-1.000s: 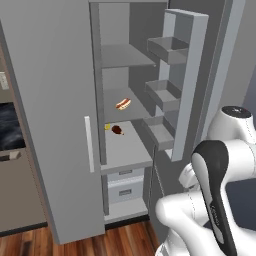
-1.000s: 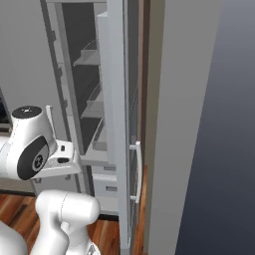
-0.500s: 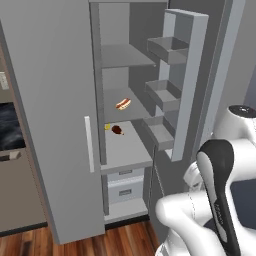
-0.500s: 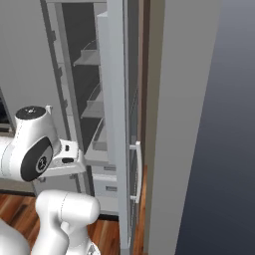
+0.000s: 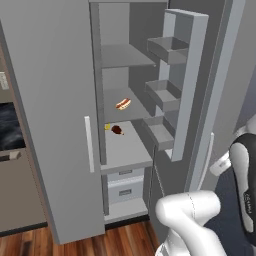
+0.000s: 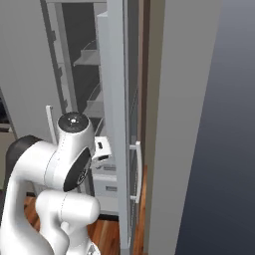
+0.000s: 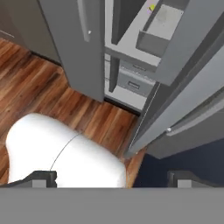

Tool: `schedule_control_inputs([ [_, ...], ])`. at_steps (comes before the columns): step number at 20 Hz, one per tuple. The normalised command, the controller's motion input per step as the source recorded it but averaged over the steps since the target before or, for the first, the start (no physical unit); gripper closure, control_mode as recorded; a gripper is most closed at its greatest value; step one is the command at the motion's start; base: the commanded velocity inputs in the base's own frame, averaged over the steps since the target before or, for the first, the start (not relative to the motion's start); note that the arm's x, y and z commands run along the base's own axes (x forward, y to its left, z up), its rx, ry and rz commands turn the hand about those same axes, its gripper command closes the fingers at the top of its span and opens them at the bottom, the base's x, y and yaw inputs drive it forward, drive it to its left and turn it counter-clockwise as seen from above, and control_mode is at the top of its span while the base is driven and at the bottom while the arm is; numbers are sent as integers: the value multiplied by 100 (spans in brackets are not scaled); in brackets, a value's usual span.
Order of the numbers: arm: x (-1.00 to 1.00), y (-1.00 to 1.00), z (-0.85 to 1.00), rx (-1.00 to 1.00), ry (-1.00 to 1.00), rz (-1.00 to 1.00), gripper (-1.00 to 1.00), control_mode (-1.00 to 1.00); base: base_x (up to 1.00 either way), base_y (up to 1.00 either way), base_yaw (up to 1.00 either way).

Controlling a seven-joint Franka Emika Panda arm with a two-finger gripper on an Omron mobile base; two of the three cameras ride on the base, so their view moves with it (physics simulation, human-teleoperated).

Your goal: Store the hot dog in the freezer for long-term storage. Close the freezer door after placing the cooked food.

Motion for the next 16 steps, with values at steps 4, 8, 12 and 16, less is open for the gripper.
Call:
schedule_control_inputs([
  [4, 35, -58, 11, 9, -20, 17, -100, -100, 0, 0, 0],
  [8, 70, -72, 9, 20, -17, 11, -100, -100, 0, 0, 0],
  [12, 84, -65, -1, 28, -21, 11, -100, -100, 0, 0, 0],
  [16, 99, -40, -9, 22, -15, 13, -100, -100, 0, 0, 0],
])
